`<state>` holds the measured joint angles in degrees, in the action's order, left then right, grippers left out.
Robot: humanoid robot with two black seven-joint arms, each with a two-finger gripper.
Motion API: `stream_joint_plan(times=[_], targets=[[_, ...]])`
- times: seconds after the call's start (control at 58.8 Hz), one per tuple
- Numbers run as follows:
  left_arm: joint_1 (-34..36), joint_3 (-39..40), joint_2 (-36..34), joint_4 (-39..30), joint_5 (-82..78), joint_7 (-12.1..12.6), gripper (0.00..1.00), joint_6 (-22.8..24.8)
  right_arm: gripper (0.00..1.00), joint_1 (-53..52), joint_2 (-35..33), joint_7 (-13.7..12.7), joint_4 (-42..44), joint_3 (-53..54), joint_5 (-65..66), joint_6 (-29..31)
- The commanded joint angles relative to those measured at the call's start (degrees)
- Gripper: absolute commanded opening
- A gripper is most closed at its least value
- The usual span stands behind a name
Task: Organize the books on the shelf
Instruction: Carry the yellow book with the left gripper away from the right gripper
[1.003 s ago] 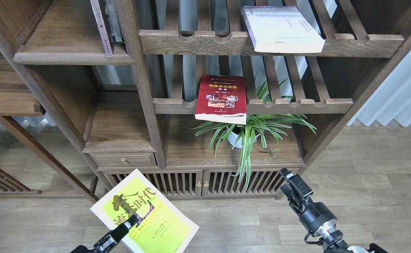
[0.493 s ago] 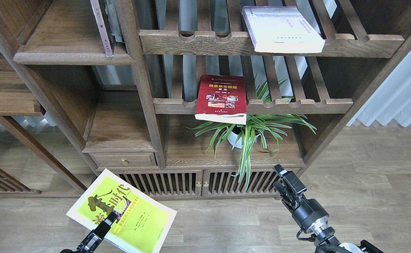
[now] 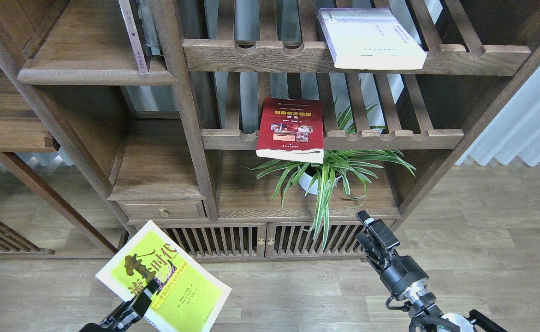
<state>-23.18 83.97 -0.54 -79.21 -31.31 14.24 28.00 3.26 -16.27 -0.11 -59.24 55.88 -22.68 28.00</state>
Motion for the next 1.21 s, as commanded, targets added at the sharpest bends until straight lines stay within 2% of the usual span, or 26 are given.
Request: stream_joint_plan(times=[0.0,0.204,0.391,0.476,0.663,0.714,0.731,0.782,0.884,0.986,1.19], targets=[[-0.02,-0.04,0.18,0.02,2.31,0.43,0.05,0.00,0.98,0.00,0.01,0.02,0.00,0.02,-0.09,0.00],[0.15,0.31,0.36,0.02,5.38,3.95,0.05,0.00,0.98,0.00,1.23,0.02,0.00,0.02,-0.44,0.00],[0.33,2.95,0.54,0.11,6.43,2.99,0.05,0.00,0.98,-0.70,2.99,-0.06,0.17,-0.07,-0.26,0.00],[0.42,2.95,0.54,0.11,8.72,1.85,0.05,0.00,0.98,-1.23,3.61,-0.07,0.26,-0.07,-0.26,0.00],[0.42,2.43,0.54,0.55,10.57,1.32,0.05,0.00,0.98,-1.85,3.70,-0.07,0.17,-0.07,-0.35,0.00],[0.50,2.16,0.54,0.81,11.09,-0.35,0.04,0.00,0.98,-1.76,3.70,-0.07,0.26,-0.07,-0.35,0.00],[0.59,1.81,0.54,0.90,11.27,-2.88,0.04,0.00,0.98,-1.76,3.70,-0.07,0.26,0.02,-0.35,0.00],[0.59,1.46,0.54,0.90,11.36,-5.79,0.04,0.00,0.98,-1.76,3.79,-0.07,0.26,0.02,-0.35,0.00],[0.68,1.28,0.54,0.90,12.15,-8.70,0.04,0.00,0.98,-1.76,3.79,-0.07,0.26,-0.07,-0.35,0.00],[0.59,1.28,0.54,0.90,13.55,-9.58,0.04,0.00,0.98,-1.76,3.79,-0.06,0.26,0.02,-0.44,0.00],[0.24,1.11,0.54,0.99,15.84,-9.50,0.05,0.00,0.98,-1.50,3.79,0.02,0.17,0.28,-0.53,0.00]])
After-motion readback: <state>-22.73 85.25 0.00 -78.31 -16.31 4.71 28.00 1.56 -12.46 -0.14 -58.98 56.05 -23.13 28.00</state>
